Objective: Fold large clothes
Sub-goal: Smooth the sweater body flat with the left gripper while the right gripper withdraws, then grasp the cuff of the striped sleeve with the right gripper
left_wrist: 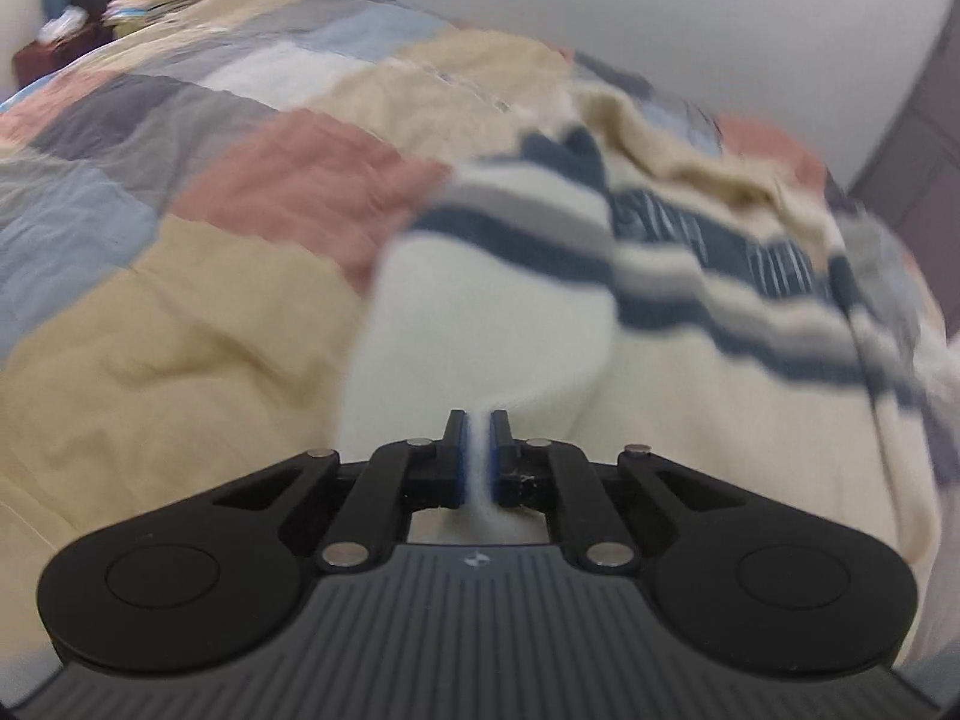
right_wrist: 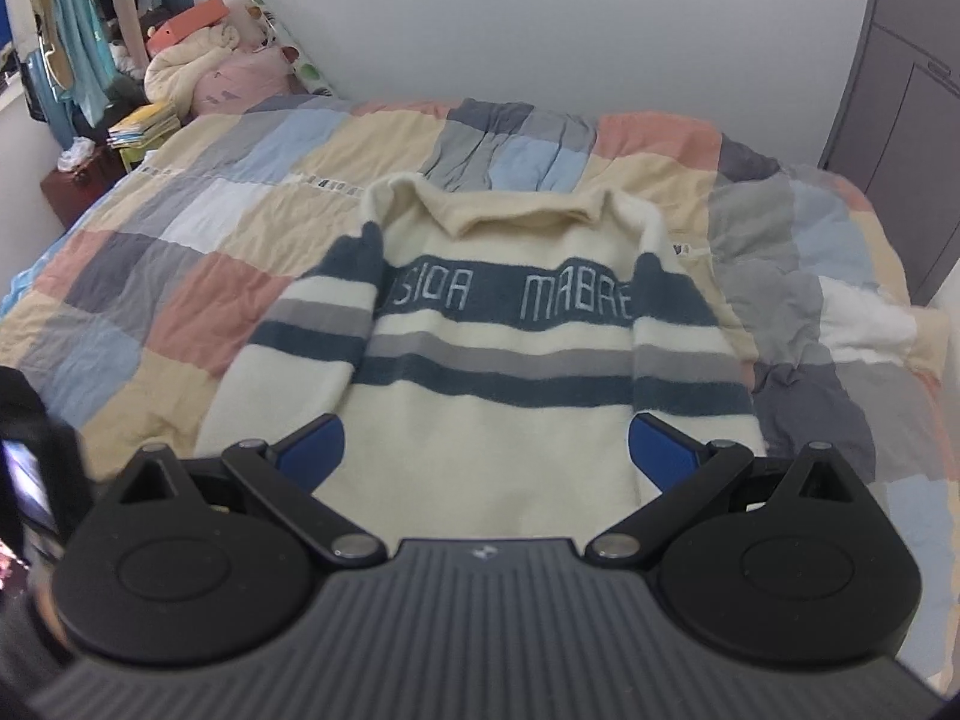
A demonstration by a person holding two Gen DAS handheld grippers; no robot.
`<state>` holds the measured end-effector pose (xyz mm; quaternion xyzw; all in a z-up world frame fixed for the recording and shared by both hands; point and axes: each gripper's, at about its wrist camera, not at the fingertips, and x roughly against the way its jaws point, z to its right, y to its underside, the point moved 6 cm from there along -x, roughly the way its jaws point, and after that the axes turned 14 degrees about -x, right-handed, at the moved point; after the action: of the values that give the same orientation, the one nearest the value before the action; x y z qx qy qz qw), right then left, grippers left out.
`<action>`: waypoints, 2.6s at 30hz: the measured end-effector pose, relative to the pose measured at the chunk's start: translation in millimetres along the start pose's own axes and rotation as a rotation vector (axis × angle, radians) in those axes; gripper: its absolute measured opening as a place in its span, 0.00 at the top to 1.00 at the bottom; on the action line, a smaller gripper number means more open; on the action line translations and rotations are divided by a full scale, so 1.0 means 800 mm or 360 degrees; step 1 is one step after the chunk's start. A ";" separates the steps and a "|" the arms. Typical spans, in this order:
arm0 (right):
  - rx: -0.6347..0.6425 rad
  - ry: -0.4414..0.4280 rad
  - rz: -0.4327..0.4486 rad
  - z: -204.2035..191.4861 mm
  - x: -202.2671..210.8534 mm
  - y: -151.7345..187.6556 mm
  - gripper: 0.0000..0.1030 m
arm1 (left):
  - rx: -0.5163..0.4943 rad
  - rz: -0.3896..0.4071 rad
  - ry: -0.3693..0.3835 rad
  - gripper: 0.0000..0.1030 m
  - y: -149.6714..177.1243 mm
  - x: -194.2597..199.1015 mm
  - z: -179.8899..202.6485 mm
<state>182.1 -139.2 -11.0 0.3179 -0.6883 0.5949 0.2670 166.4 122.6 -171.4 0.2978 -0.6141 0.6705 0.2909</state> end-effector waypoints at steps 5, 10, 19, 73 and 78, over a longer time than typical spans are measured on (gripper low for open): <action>0.0007 -0.0020 -0.0075 -0.009 -0.014 0.005 0.00 | 0.0051 0.0092 -0.0107 0.93 -0.065 0.013 -0.076; -0.0100 -0.0067 -0.0085 -0.020 -0.033 0.001 0.00 | 0.0050 0.0099 -0.0249 0.93 -0.136 -0.011 -0.157; -0.0094 -0.0112 -0.0241 -0.013 -0.132 0.041 0.00 | 0.0000 0.0098 -0.0595 0.93 -0.220 -0.083 -0.283; -0.0655 0.0026 0.0362 0.217 -0.128 0.065 0.00 | -0.0429 0.0266 0.0126 0.47 -0.104 -0.042 0.169; -0.0764 0.0147 0.0371 0.242 -0.136 0.061 0.00 | -0.0456 0.0273 0.0171 0.47 -0.075 -0.062 0.193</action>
<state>218.6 -312.8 -152.4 0.1367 -0.8287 0.4552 0.2955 250.5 -28.1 -159.2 0.1635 -0.7102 0.6134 0.3044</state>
